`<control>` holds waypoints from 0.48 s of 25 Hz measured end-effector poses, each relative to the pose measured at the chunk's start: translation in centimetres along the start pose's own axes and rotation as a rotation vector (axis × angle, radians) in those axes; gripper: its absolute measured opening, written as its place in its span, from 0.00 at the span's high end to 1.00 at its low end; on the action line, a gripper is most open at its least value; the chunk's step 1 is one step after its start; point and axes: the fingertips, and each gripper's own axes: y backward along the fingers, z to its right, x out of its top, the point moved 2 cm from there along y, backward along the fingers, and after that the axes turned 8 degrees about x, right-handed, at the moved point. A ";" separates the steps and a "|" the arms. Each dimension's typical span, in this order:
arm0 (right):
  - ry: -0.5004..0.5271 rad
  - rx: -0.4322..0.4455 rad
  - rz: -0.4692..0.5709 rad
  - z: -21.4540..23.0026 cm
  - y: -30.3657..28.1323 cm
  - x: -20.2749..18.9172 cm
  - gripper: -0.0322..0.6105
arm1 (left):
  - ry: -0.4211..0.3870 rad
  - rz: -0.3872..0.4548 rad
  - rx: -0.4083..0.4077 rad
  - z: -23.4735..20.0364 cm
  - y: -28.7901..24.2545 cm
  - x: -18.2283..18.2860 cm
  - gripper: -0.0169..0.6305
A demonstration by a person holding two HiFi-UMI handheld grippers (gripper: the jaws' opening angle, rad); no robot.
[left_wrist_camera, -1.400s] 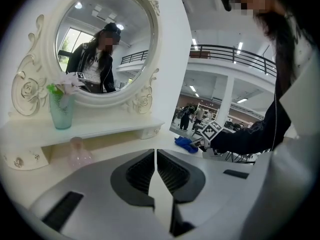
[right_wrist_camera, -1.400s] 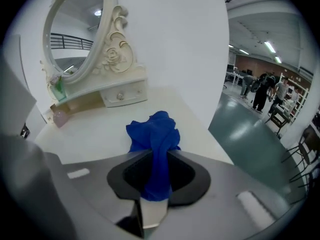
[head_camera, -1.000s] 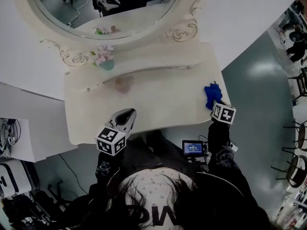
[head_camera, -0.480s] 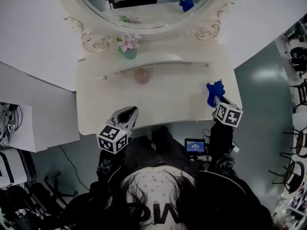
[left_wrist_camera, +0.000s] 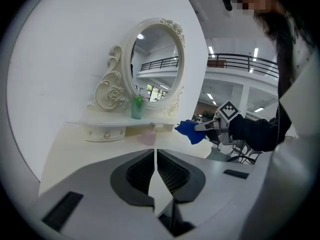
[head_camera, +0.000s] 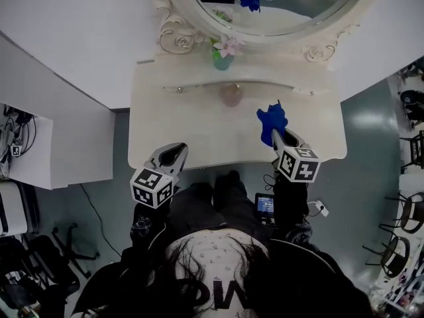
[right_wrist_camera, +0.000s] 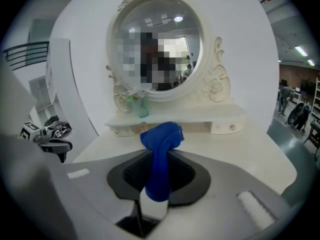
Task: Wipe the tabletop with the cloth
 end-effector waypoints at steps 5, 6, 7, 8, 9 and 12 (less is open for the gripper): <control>0.061 0.143 -0.016 -9.0 -3.5 0.0 0.82 | 0.033 0.019 0.059 -3.8 4.0 -1.7 0.98; 0.072 0.170 -0.023 -10.8 -4.1 -0.2 0.82 | 0.038 0.023 0.069 -4.3 4.8 -1.9 0.98; 0.083 0.195 -0.031 -12.5 -4.6 -0.4 0.82 | 0.044 0.027 0.079 -4.9 5.7 -2.2 0.98; 0.092 0.221 -0.040 -14.2 -5.2 -0.7 0.82 | 0.050 0.032 0.091 -5.4 6.5 -2.5 0.98; 0.102 0.247 -0.050 -15.8 -5.8 -1.0 0.82 | 0.057 0.037 0.104 -6.0 7.4 -2.8 0.98; 0.148 0.329 -0.092 -20.7 -7.8 -2.5 0.82 | 0.077 0.050 0.145 -7.6 9.8 -3.8 0.98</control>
